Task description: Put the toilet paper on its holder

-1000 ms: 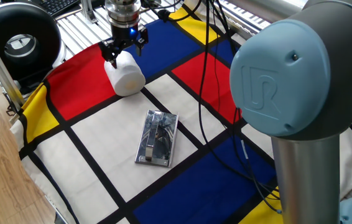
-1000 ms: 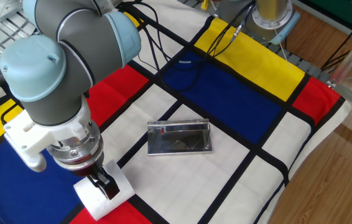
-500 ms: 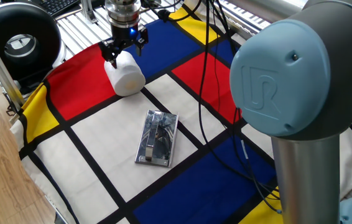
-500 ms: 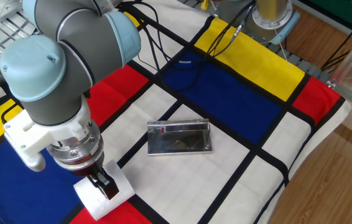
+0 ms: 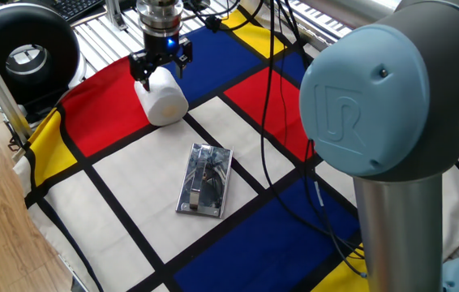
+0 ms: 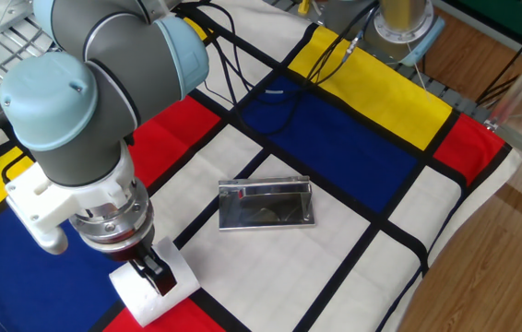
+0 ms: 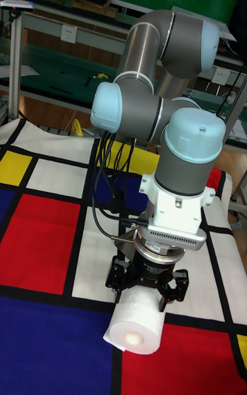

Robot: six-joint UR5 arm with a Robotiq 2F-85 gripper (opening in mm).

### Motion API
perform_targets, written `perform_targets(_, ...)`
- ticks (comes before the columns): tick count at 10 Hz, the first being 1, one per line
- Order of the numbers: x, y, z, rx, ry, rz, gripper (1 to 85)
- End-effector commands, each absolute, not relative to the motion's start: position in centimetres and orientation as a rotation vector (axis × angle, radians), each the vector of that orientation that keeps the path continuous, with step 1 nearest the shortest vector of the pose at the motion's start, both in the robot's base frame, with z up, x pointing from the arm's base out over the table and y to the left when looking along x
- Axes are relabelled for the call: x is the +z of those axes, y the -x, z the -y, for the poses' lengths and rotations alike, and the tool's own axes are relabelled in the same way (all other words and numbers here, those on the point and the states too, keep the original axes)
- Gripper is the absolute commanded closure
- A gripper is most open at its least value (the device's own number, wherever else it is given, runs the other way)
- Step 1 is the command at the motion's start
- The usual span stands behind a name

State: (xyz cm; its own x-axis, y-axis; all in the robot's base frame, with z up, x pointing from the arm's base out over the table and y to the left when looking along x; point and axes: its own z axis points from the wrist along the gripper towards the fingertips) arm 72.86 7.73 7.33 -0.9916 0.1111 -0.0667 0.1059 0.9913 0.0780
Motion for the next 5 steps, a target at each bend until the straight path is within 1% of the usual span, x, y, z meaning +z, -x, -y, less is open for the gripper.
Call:
perform_targets(1,7.46,-72.78,-7.83,0.127,-0.160,-3.068,6.3)
perform_targets(5,7.39,-72.72,-7.76,0.138,-0.132,-3.065,7.0)
